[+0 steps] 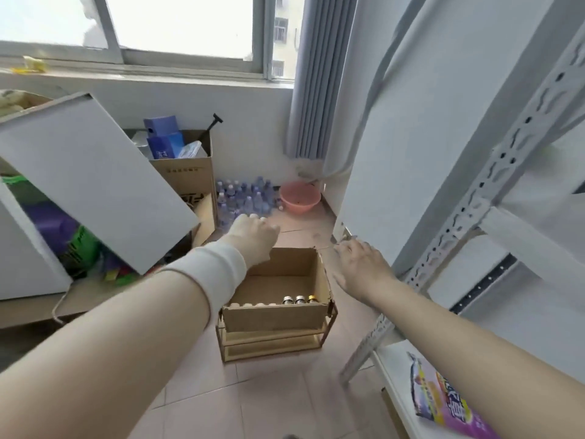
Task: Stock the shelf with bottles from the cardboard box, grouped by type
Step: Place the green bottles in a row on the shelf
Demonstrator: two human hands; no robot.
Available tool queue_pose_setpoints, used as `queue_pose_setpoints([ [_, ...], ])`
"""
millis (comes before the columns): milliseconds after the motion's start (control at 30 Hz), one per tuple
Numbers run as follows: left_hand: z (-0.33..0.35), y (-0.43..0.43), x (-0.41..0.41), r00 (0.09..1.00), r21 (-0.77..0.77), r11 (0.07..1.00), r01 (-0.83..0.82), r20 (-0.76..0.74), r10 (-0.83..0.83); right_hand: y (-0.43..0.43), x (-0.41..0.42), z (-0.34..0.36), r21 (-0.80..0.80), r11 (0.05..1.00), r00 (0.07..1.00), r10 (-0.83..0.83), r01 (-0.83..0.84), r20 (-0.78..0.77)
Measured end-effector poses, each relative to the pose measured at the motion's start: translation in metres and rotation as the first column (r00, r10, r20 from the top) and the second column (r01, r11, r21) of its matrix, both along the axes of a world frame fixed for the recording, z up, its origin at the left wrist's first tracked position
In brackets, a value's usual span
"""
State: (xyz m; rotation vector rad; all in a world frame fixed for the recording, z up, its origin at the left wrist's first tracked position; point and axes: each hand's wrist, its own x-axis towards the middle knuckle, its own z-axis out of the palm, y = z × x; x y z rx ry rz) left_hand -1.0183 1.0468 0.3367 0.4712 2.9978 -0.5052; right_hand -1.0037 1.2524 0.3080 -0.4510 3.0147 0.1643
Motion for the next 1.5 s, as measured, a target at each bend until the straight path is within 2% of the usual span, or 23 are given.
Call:
queue_pose_setpoints([
  [233, -0.138, -0.026, -0.101, 0.944, 0.099, 0.978, -0.181, 0.296, 0.145, -0.014, -0.121, -0.126, 0.060, 0.995, 0.953, 0.055, -0.077, 0.296],
  [400, -0.215, -0.039, -0.139, 0.851, 0.173, 0.934, -0.313, 0.487, 0.195, -0.019, -0.177, -0.191, 0.064, 0.997, 0.899, 0.003, -0.034, 0.437],
  [500, -0.270, -0.040, -0.164, 0.759, 0.214, 0.888, -0.408, 0.620, 0.199, -0.023, -0.199, -0.245, 0.061, 0.998, 0.844, -0.056, 0.028, 0.533],
  [600, -0.335, -0.032, -0.187, 0.608, 0.258, 0.759, -0.598, 0.763, 0.220, -0.020, -0.213, -0.306, 0.061, 0.991, 0.781, -0.128, 0.115, 0.611],
  [767, -0.422, -0.004, -0.207, 0.338, 0.195, 0.528, -0.827, 0.922, 0.189, -0.010, -0.241, -0.378, 0.058, 0.977, 0.707, -0.188, 0.204, 0.681],
  [833, -0.451, 0.009, -0.214, 0.269, 0.171, 0.437, -0.883, 0.948, 0.172, -0.005, -0.256, -0.404, 0.050, 0.978, 0.699, -0.179, 0.201, 0.693],
  [900, -0.486, 0.025, -0.225, 0.228, 0.154, 0.394, -0.906, 0.963, 0.147, 0.003, -0.270, -0.434, 0.062, 0.985, 0.687, -0.159, 0.164, 0.709],
  [967, -0.504, 0.034, -0.234, 0.229, 0.167, 0.362, -0.917, 0.964, 0.136, 0.009, -0.277, -0.449, 0.063, 0.991, 0.686, -0.129, 0.120, 0.716],
  [1067, -0.531, 0.046, -0.243, 0.224, 0.177, 0.242, -0.954, 0.957, 0.182, 0.016, -0.286, -0.474, 0.032, 0.997, 0.678, -0.076, 0.077, 0.731],
  [1167, -0.543, 0.049, -0.244, 0.240, 0.201, 0.190, -0.961, 0.948, 0.210, 0.014, -0.289, -0.485, -0.025, 0.997, 0.646, -0.025, 0.068, 0.763],
  [1400, -0.538, 0.047, -0.242, 0.176, 0.168, 0.061, -0.984, 0.971, 0.164, 0.008, -0.298, -0.488, -0.053, 0.939, 0.493, -0.130, 0.339, 0.860],
  [1500, -0.527, 0.048, -0.243, 0.191, 0.203, -0.061, -0.977, 0.967, 0.167, 0.007, -0.296, -0.481, -0.111, 0.894, 0.513, -0.144, 0.434, 0.846],
])
